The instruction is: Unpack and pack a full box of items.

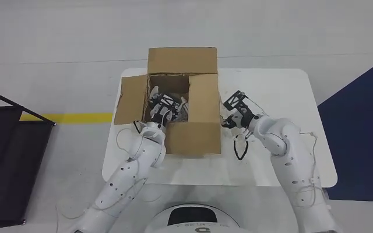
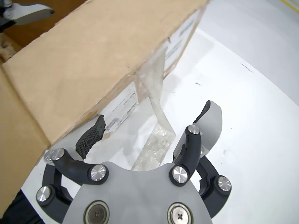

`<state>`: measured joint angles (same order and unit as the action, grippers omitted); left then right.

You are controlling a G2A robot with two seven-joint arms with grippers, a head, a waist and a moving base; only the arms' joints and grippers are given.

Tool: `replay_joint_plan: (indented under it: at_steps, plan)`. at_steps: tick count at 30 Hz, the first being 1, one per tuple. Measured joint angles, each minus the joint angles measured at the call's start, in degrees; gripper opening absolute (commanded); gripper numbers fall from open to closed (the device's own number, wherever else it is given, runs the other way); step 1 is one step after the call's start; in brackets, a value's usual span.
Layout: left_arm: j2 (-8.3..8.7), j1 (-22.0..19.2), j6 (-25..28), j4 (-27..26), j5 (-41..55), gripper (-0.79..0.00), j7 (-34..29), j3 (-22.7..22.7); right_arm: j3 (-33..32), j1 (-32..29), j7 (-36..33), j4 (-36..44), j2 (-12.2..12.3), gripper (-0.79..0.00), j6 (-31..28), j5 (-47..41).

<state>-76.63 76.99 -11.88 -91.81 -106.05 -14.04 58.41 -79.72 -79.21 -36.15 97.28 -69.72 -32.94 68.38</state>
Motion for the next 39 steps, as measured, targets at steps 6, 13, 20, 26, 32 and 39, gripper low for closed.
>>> replay_joint_plan:
  at_steps: [6, 13, 20, 26, 32, 39]
  plan:
    - [-0.26, -0.1, 1.0, 0.8, -1.3, 0.0, -0.8, -0.3, -2.7, -3.6, 4.5, 1.6, 0.6, 0.0, 0.1, -0.7]
    - [-1.3, -1.7, 2.0, 2.9, -2.2, 0.0, -4.6, -3.2, -6.1, -8.1, 10.9, 3.0, 1.1, 0.0, 2.1, -2.2]
    - [-2.38, -2.0, 3.6, -0.4, 4.7, 0.0, -6.2, -4.3, -6.3, -8.8, 13.7, 1.9, 1.4, 0.0, 0.6, -3.2]
    - [-3.18, -2.3, 2.0, -5.7, 10.3, 0.0, -5.7, -4.0, -5.7, -7.8, 15.6, -0.3, 1.7, 0.0, -2.9, -4.3]
    - [-4.37, -4.1, 0.5, -7.5, 9.6, 0.0, -6.6, -7.6, -8.6, -10.4, 21.9, 0.2, 2.2, 0.0, -2.4, -4.6]
    - [-6.4, -7.3, -0.4, -5.4, 5.6, 0.0, -7.1, -15.1, -19.4, -26.0, 41.2, 5.5, 2.1, 0.0, 5.4, -8.7]
